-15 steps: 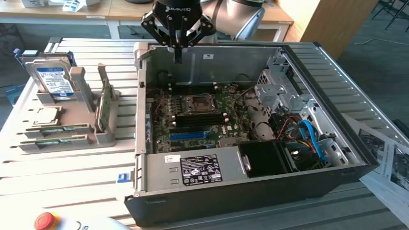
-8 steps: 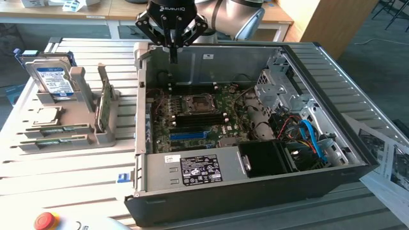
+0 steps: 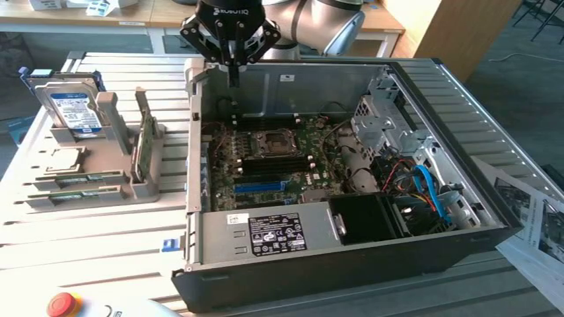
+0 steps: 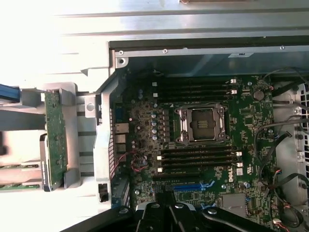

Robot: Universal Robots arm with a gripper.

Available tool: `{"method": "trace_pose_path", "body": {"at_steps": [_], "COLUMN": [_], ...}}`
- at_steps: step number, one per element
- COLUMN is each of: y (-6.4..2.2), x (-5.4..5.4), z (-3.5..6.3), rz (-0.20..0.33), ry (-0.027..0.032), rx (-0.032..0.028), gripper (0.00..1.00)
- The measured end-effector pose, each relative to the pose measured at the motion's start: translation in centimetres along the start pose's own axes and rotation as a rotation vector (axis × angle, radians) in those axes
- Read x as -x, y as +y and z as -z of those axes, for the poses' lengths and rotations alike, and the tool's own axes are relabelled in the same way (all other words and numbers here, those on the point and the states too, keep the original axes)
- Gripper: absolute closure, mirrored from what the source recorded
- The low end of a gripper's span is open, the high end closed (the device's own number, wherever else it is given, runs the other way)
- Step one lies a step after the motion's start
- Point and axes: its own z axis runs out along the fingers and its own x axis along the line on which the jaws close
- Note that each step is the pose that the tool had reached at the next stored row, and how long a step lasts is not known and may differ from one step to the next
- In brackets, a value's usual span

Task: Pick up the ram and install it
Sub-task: 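Reach for the ram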

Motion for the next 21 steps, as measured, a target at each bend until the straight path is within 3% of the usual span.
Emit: {"method": "trace_pose_path", "body": {"at_steps": [21], "y": [-0.03], "x": [-2.6], "z": [0.06], "rz": [0.000], "ry": [-0.0001], "rx": [0.0001], "gripper": [0.89]}}
